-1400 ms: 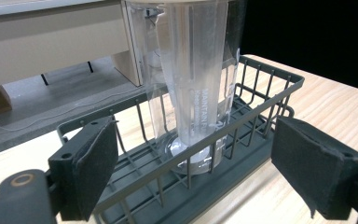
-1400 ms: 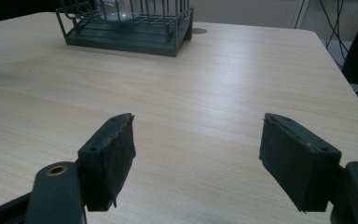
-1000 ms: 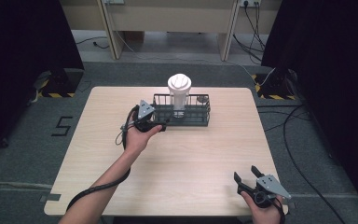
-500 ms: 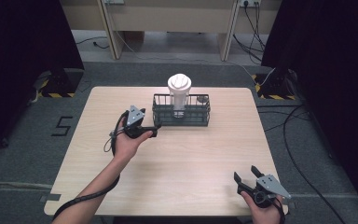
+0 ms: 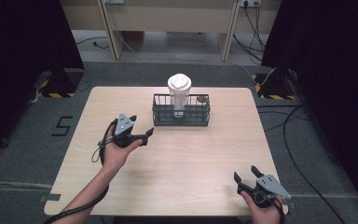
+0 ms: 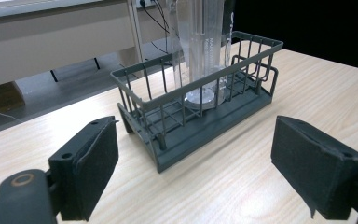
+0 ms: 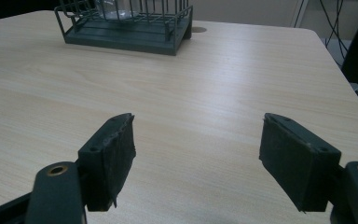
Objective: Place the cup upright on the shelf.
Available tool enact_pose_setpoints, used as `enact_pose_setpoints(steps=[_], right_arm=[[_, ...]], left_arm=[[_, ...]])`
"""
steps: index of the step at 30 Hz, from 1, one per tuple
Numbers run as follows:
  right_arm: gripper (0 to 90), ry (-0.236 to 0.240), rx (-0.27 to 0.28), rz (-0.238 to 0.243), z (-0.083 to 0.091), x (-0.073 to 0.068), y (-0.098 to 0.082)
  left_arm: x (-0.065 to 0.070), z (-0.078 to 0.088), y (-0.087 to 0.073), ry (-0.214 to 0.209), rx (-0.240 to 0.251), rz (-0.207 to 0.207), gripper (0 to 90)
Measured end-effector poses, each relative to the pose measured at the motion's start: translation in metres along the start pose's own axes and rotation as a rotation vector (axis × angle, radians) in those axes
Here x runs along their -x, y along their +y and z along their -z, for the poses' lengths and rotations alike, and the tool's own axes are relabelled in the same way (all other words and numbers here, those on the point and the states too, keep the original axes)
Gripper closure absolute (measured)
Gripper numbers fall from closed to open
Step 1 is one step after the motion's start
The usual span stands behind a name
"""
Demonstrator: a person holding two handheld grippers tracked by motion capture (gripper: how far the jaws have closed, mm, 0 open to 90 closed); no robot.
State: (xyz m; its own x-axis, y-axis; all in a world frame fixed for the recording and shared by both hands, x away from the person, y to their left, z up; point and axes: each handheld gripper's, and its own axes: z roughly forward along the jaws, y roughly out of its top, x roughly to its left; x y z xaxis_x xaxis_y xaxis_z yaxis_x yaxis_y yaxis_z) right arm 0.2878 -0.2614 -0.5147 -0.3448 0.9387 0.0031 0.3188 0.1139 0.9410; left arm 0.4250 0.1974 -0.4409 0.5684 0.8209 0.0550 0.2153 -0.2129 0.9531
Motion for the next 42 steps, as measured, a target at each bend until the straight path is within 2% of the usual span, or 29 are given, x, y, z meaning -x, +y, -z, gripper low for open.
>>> enact_pose_setpoints(steps=[13,24,35,42], right_arm=[[27.1,-0.002,0.0,-0.001,0.0,0.0,0.0],[27.1,-0.003,0.0,0.0,0.0,0.0,0.0],[27.2,-0.005,-0.001,0.01,0.0,-0.001,0.0],[27.2,-0.004,0.001,0.009,-0.001,0.0,0.0]], left_arm=[[-0.006,0.029,-0.017,0.021,0.005,0.015,14.4],[-0.008,0.057,-0.031,0.045,0.012,0.011,14.4],[-0.015,0.084,-0.053,0.083,-0.004,0.035,14.4],[-0.014,0.093,-0.068,0.101,-0.018,0.047,14.4]])
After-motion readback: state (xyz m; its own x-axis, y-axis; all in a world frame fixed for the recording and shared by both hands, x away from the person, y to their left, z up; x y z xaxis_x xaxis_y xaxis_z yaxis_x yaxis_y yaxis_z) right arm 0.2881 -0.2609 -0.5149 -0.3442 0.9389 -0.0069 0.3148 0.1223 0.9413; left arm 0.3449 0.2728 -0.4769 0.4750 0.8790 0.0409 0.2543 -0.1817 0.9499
